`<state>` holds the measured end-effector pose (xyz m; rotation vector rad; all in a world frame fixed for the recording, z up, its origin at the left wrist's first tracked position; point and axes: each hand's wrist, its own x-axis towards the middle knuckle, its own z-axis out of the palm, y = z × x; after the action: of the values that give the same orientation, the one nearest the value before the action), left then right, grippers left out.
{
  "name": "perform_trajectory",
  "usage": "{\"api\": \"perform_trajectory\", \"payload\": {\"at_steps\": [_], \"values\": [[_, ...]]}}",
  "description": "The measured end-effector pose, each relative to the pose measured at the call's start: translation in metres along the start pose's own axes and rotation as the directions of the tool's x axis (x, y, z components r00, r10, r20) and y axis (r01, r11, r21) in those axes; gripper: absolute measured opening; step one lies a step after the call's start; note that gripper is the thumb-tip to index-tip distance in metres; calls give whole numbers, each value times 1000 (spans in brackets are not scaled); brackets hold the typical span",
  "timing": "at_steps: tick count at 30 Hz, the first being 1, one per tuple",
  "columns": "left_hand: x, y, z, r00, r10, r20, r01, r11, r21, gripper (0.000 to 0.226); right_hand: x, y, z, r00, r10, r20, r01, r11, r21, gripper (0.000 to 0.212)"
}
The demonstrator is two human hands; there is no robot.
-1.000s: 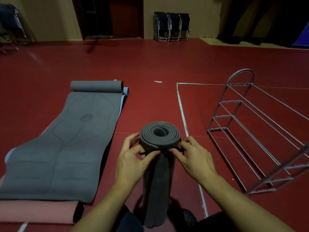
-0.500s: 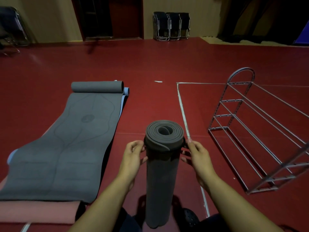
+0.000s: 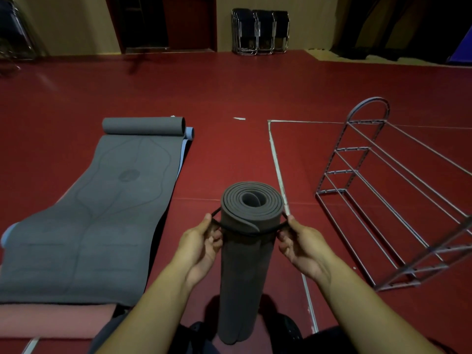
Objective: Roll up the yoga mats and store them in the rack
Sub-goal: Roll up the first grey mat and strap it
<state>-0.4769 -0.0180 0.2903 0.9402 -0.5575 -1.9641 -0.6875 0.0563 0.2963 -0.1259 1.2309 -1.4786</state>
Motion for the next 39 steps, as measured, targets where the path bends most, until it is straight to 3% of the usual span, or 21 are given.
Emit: {"api": "perform_trajectory", "payload": {"at_steps": [4,9,14,20,22,25,27,29,33,35,37,39], "values": [[10,3,-7,988,-101,118,111,990,-81,15,11,-5,-4,959,204,197,-241,953,185,21],[23,4,-7,993,-79,87,73,995,71,24,22,-7,-8,927,240,287,-273,959,80,37],[44,-19,-15,996,-83,-34,89,968,236,21,50,10,-14,987,127,97,-143,973,183,14],[73,-52,-42,990,-17,-139,83,872,483,25,79,47,-35,968,217,-125,-210,975,66,25],[78,-60,-49,984,17,-178,93,800,593,29,84,56,-38,953,229,-197,-242,969,-45,30],[84,-74,-60,969,115,-219,110,593,797,35,97,74,-48,943,192,-272,-256,941,-223,36],[87,-84,-68,958,195,-209,100,456,885,35,103,83,-50,942,129,-311,-234,914,-332,41],[88,-91,-72,955,235,-179,71,406,911,34,103,87,-47,948,57,-312,-195,882,-429,38],[87,-93,-68,968,184,-169,32,580,814,25,98,89,-44,971,-18,-236,-98,879,-467,27],[84,-93,-64,967,192,-166,14,615,789,17,98,89,-46,976,-42,-212,-67,874,-482,24],[77,-90,-57,957,274,-96,-90,593,800,16,99,86,-46,982,-117,-148,22,850,-526,29],[71,-89,-51,923,384,32,-237,500,833,40,97,80,-42,984,-174,35,169,854,-492,61]]}}
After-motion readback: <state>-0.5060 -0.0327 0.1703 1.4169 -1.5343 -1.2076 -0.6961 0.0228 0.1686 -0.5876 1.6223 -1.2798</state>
